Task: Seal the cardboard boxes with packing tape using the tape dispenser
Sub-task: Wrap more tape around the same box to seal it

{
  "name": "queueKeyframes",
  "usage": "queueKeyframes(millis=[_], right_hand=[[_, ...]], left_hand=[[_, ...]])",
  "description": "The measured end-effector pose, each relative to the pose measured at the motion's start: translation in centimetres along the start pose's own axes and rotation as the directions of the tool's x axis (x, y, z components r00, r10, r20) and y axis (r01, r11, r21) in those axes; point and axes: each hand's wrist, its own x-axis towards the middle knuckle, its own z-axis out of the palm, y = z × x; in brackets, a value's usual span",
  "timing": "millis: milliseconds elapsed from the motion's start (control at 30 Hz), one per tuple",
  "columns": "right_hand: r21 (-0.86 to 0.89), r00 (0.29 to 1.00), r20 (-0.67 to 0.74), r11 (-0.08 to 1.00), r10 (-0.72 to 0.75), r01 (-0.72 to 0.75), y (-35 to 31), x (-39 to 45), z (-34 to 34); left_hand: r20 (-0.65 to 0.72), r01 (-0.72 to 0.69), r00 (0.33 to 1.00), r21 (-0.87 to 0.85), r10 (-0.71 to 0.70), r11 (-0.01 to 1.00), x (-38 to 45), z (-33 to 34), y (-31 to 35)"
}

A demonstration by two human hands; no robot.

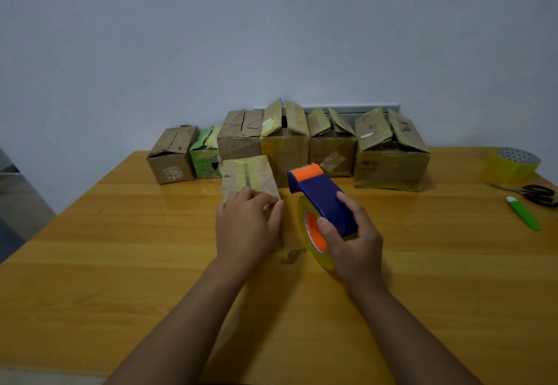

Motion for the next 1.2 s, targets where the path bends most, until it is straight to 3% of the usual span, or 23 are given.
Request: queueKeyframes(millis=[567, 733, 1200], right_hand=[[0.026, 1.000, 0.006, 1.000, 0.005, -0.005, -0.1, 0.0, 0.0], [0.029, 1.000, 0.003, 1.000, 0.004, -0.004, -0.1, 0.1, 0.1], [0.027, 1.000, -0.003, 1.000, 0.000, 0.000, 0.0, 0.1, 0.1]], left_hand=[[-0.060, -0.330, 0.941, 0.064, 0.333, 0.942, -0.5, 1.3, -3.4], [0.009, -0.314, 0.949, -0.075, 0.315, 0.947, -0.1, -0.2, -4.6], [0.052, -0.387, 0.915, -0.177, 0.401, 0.905, 1.5, 0.0, -6.5]])
